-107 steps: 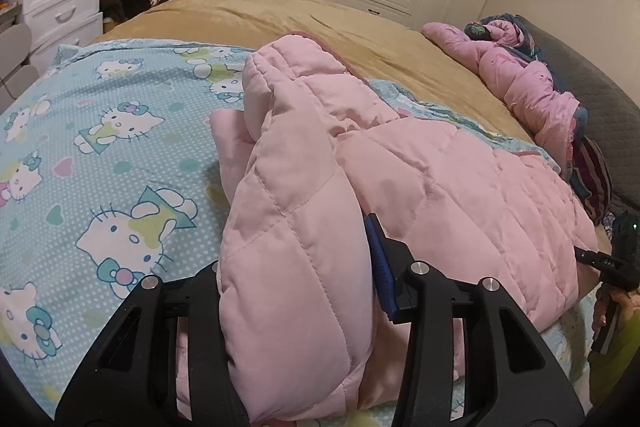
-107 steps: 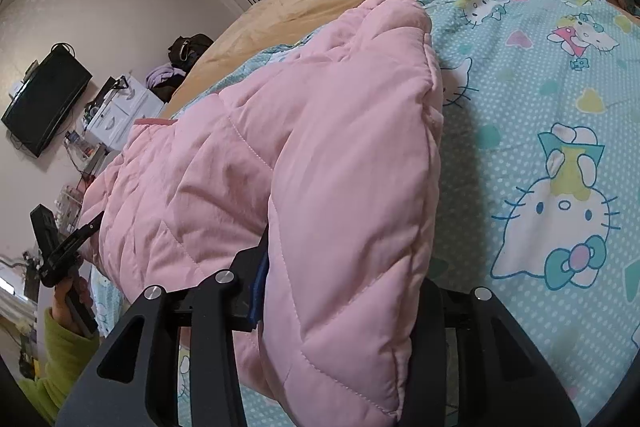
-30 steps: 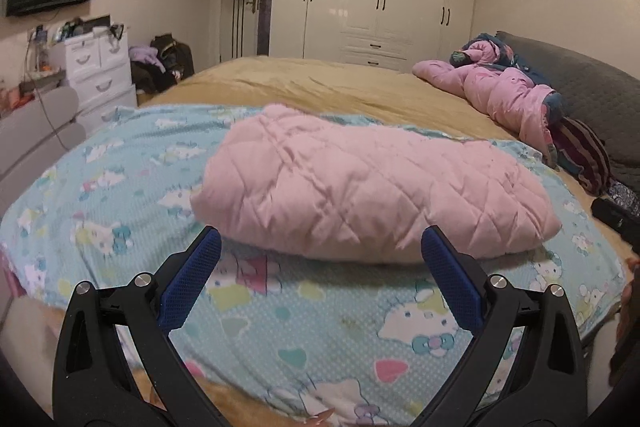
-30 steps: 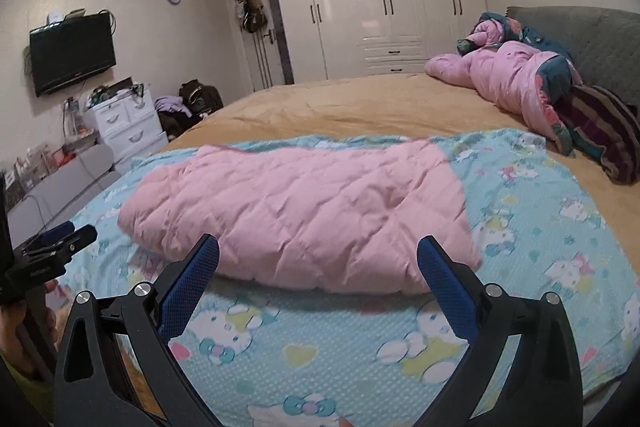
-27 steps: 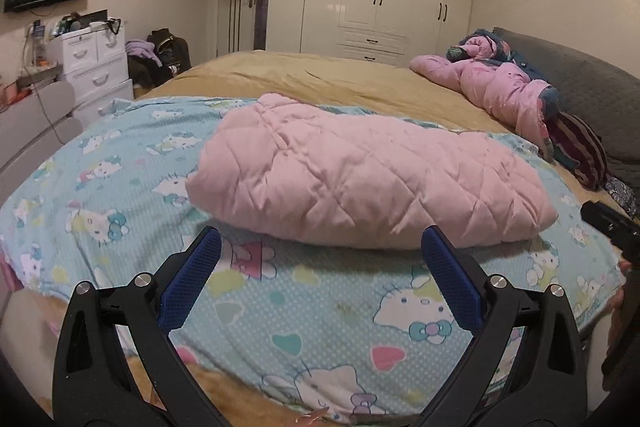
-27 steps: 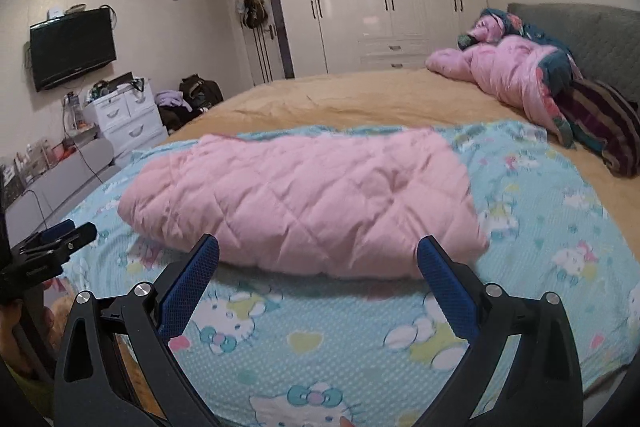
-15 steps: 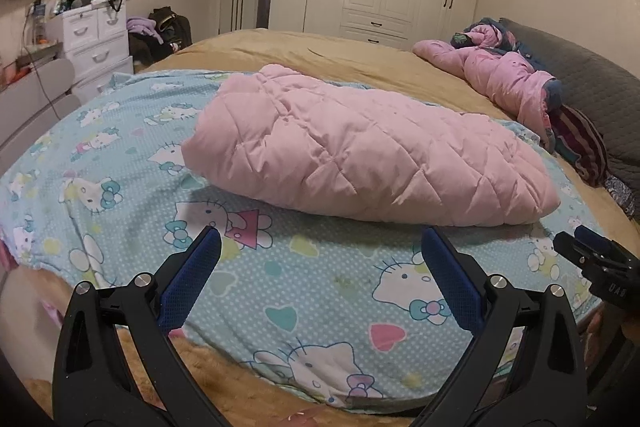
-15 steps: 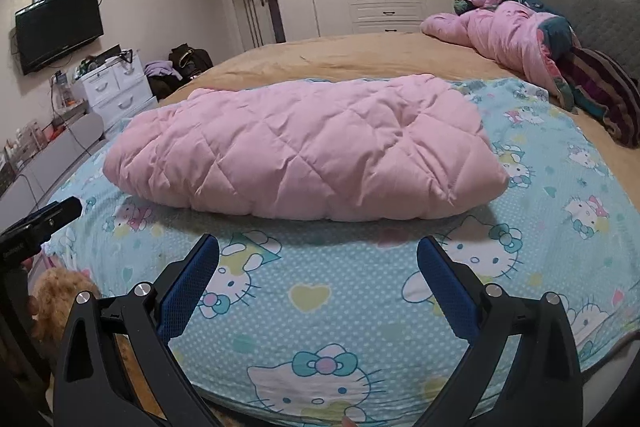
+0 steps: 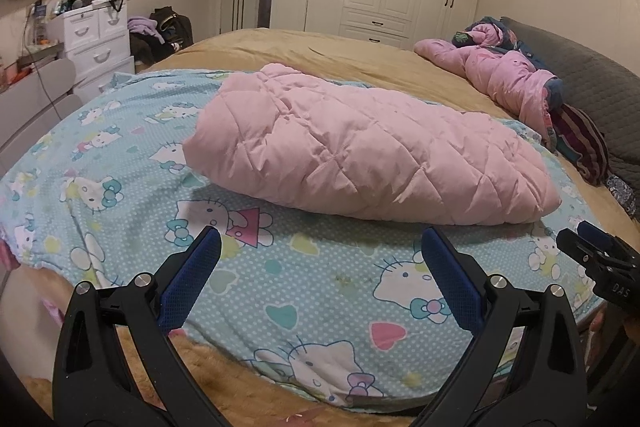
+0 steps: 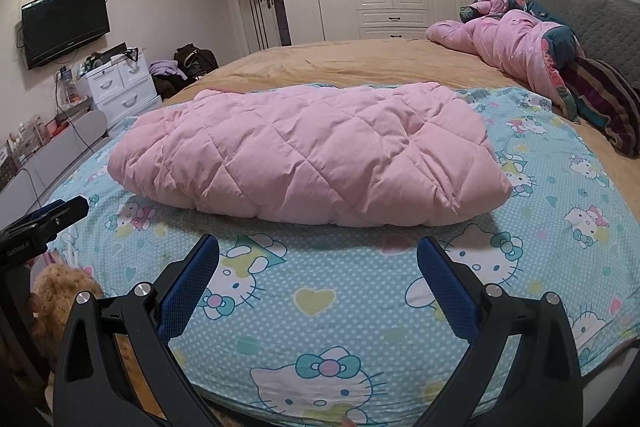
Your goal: Fold large clothes
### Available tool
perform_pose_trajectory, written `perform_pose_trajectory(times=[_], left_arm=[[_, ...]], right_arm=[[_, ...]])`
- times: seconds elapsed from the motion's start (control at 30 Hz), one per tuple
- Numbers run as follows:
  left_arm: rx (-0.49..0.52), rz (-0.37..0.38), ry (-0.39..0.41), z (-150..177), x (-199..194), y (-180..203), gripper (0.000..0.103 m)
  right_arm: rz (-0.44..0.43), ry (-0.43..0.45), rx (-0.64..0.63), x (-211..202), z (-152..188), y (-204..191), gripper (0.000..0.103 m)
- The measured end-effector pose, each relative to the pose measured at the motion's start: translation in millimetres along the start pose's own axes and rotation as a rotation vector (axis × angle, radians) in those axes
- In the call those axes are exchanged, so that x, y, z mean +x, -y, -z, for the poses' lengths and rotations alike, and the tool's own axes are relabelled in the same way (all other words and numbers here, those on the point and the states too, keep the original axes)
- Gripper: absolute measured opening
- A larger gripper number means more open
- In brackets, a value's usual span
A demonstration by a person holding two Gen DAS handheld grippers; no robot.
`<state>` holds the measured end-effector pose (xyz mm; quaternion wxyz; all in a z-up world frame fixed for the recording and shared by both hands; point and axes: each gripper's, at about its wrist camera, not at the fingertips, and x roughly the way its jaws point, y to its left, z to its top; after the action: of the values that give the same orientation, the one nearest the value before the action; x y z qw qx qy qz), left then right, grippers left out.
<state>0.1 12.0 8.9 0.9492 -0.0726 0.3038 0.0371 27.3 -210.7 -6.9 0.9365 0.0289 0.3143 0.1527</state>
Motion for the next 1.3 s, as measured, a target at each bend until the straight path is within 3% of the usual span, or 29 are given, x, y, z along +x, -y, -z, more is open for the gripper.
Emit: perform_pose_trajectory(times=[1.3], left_arm=[[0.008, -0.016, -0.004, 0.0, -2.9, -3.4, 0.094]], right_arm=[[-0.022, -0.015, -0.006, 4.3, 0.5, -2.4, 0.099]])
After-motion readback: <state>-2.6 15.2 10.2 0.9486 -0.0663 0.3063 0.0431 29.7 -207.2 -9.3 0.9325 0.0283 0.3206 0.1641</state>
